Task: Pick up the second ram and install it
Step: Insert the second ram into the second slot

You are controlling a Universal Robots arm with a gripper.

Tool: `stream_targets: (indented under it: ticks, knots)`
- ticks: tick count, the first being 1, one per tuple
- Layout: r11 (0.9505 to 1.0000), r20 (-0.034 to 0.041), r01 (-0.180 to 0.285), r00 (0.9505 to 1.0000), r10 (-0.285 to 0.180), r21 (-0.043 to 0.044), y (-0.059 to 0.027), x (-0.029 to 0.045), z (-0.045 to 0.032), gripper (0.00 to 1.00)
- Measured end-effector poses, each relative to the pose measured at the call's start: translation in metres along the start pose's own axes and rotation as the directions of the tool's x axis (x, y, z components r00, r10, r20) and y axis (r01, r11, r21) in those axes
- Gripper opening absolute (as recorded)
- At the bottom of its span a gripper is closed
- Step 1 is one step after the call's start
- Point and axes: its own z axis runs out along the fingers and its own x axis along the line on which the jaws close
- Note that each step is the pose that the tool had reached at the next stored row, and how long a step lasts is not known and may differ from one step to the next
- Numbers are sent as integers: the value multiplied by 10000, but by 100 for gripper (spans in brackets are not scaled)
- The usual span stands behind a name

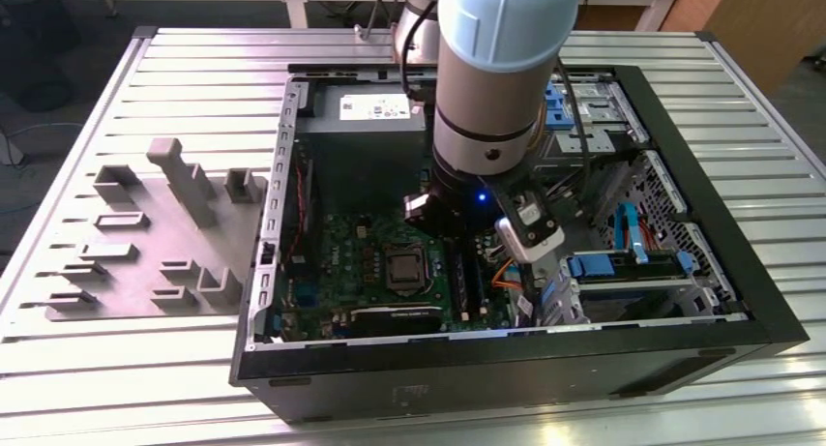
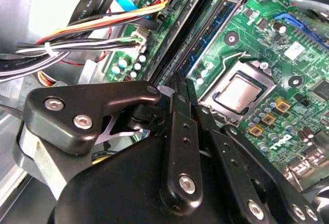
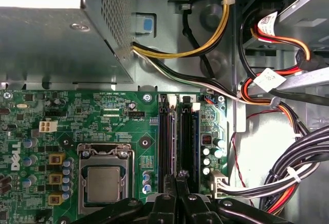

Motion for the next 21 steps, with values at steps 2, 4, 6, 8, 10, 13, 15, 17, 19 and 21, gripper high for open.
stream_targets:
  ticks: [2,4,6,8,10,13,15,17,19,21]
  knots:
    - [10000,-1,0,10000,0,3,-1,1,5,11]
    - [10000,-1,0,10000,0,2,-1,1,12,11]
    - [10000,-1,2,10000,-2,3,-1,1,19,11]
    - [10000,-1,1,10000,-1,4,-2,3,23,11]
    - [10000,0,0,10000,0,0,-2,5,31,11]
    - [10000,-1,0,10000,0,3,-3,12,42,11]
    - [10000,-1,0,10000,0,4,-4,18,50,11]
    - [10000,-1,1,10000,-1,3,-4,26,56,11]
    - [10000,-1,1,10000,-1,3,-5,35,61,11]
    - [10000,-1,1,10000,-1,3,-5,43,65,11]
